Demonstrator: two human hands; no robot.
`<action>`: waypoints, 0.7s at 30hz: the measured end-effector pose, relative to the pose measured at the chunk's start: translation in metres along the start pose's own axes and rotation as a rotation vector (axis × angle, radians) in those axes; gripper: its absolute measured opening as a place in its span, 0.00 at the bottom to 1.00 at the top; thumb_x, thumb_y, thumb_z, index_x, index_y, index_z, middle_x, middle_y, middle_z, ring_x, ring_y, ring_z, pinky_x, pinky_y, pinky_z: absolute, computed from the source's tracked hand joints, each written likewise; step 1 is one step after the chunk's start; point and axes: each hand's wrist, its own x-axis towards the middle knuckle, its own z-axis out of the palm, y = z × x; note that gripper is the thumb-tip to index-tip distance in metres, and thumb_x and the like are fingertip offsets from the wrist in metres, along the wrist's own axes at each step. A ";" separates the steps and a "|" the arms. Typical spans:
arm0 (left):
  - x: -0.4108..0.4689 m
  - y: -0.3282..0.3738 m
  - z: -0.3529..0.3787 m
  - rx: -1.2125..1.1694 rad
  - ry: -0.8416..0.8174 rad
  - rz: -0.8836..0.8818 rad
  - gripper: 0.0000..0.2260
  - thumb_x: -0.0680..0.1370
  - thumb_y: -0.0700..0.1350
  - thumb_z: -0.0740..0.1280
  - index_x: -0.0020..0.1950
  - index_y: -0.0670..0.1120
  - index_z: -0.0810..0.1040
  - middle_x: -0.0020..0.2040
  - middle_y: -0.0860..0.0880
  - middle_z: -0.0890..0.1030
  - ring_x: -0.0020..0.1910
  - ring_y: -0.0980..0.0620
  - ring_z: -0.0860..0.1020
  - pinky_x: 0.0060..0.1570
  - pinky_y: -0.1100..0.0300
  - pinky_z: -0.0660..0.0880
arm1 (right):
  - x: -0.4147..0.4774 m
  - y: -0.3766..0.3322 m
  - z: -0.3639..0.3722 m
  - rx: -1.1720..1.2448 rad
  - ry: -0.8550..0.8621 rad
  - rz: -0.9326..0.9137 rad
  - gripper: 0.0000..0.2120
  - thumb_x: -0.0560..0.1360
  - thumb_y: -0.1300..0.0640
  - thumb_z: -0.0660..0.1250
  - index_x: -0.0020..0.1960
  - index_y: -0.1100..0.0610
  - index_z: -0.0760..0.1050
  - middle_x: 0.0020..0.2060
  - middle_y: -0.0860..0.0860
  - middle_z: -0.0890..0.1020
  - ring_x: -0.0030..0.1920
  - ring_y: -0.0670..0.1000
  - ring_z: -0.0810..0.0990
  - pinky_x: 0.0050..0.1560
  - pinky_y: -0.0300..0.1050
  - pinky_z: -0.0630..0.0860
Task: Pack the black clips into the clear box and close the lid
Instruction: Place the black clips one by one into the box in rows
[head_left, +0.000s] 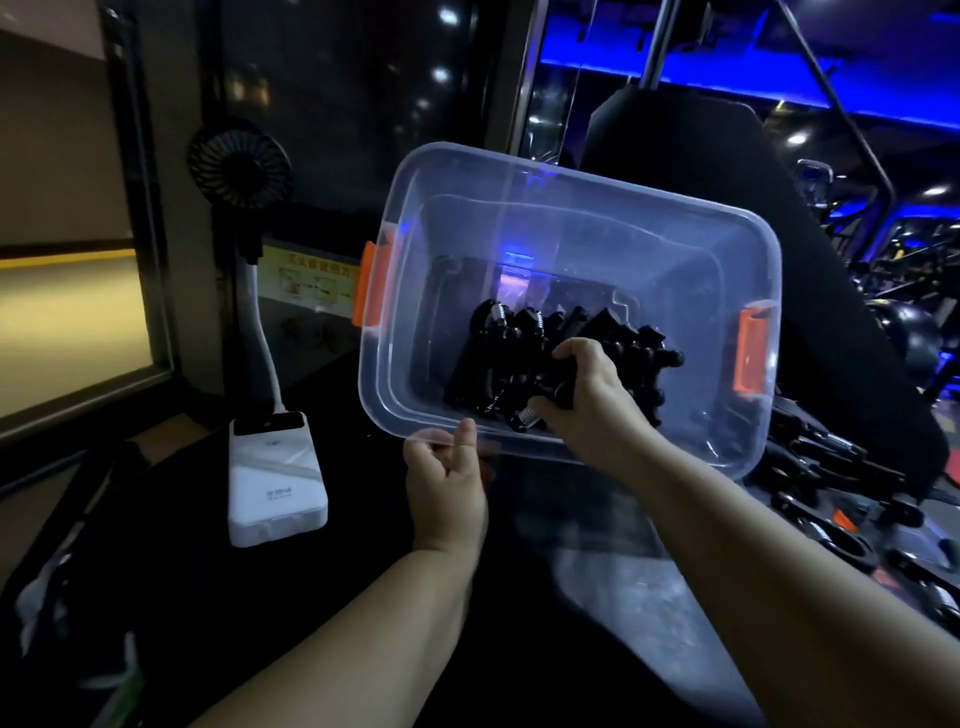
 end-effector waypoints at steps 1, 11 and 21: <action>0.000 0.000 0.000 -0.003 -0.010 0.000 0.09 0.78 0.48 0.66 0.44 0.46 0.67 0.38 0.51 0.74 0.35 0.52 0.73 0.35 0.67 0.71 | 0.004 -0.004 0.003 -0.033 -0.023 -0.011 0.26 0.72 0.55 0.71 0.66 0.54 0.63 0.57 0.50 0.66 0.50 0.49 0.68 0.51 0.39 0.65; 0.004 -0.004 0.001 -0.091 -0.017 0.003 0.12 0.75 0.53 0.69 0.43 0.49 0.68 0.44 0.38 0.80 0.40 0.40 0.79 0.46 0.43 0.77 | 0.053 -0.030 0.044 -0.233 -0.235 -0.055 0.28 0.70 0.57 0.73 0.64 0.57 0.62 0.58 0.59 0.69 0.46 0.53 0.70 0.47 0.43 0.68; 0.002 -0.015 0.003 -0.163 -0.047 0.016 0.10 0.76 0.53 0.66 0.43 0.49 0.68 0.35 0.43 0.79 0.31 0.48 0.76 0.35 0.54 0.73 | 0.094 -0.037 0.071 -0.384 -0.336 0.046 0.23 0.72 0.60 0.71 0.62 0.57 0.65 0.58 0.58 0.73 0.56 0.59 0.76 0.48 0.46 0.72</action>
